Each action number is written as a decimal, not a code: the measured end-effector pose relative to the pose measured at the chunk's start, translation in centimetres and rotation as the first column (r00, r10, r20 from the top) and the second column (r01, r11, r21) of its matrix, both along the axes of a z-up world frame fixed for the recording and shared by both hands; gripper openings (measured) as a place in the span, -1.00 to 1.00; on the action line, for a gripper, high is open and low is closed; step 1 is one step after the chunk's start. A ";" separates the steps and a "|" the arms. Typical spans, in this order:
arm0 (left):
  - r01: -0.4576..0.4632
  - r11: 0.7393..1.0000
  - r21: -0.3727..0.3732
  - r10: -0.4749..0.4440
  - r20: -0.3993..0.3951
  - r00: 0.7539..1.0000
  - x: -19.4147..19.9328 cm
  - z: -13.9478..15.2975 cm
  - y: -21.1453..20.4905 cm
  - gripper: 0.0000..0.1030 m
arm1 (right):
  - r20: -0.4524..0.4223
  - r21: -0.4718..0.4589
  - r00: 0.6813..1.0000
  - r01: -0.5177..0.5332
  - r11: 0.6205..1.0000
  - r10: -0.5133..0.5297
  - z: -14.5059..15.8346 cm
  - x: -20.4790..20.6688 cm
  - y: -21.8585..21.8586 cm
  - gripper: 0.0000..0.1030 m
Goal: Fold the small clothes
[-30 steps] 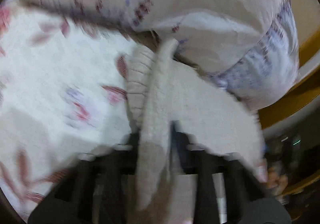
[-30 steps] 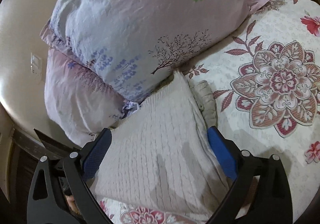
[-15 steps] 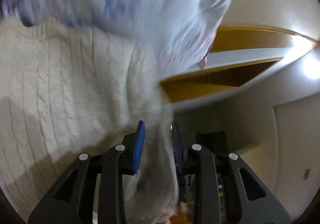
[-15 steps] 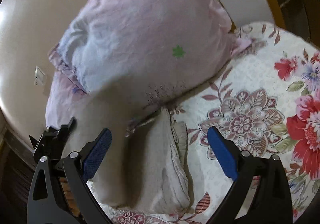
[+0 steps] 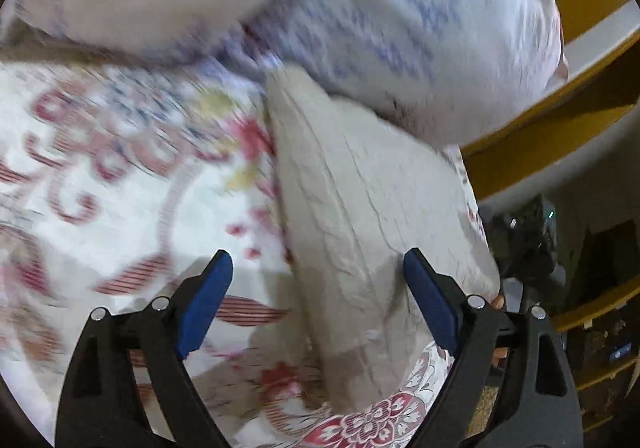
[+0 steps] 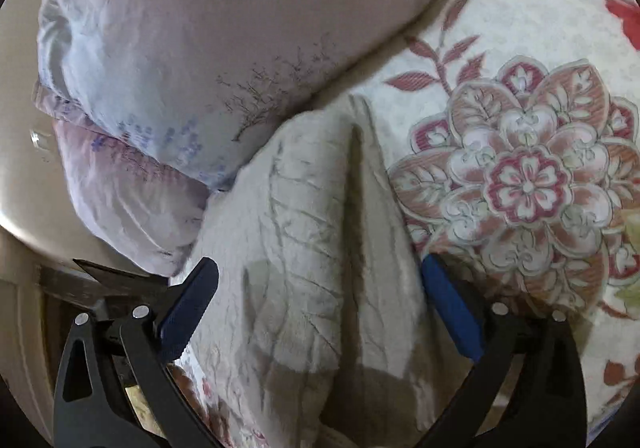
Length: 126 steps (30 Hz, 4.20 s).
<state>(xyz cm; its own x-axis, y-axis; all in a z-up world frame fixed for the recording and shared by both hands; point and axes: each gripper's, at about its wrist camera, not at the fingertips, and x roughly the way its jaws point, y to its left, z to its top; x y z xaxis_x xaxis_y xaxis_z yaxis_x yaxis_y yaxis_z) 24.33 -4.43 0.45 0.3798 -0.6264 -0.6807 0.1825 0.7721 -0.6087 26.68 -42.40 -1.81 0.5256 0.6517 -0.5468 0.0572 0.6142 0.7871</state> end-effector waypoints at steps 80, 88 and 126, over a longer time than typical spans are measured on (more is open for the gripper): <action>-0.166 0.805 0.569 0.030 0.240 0.970 -16.3 -1.5 3.5 0.97 | 0.120 -0.750 0.992 0.067 0.658 0.036 -1.3 -17.8 18.1 0.97; -0.166 0.805 0.569 0.030 0.240 0.970 -16.3 -1.4 3.6 0.97 | 0.120 -0.750 0.992 0.067 0.658 0.035 -1.3 -17.9 18.2 0.97; -0.166 0.806 0.569 0.031 0.240 0.970 -16.3 -1.4 3.5 0.97 | 0.120 -0.750 0.992 0.070 0.657 0.032 -1.2 -17.9 18.1 0.97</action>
<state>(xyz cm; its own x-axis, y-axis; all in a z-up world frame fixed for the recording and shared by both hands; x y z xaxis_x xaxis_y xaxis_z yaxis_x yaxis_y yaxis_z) 8.02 -0.90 -0.99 0.5924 -0.0900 -0.8006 0.1556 0.9878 0.0040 8.76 -24.33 -3.04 0.6233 0.0336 -0.7812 0.0184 0.9982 0.0576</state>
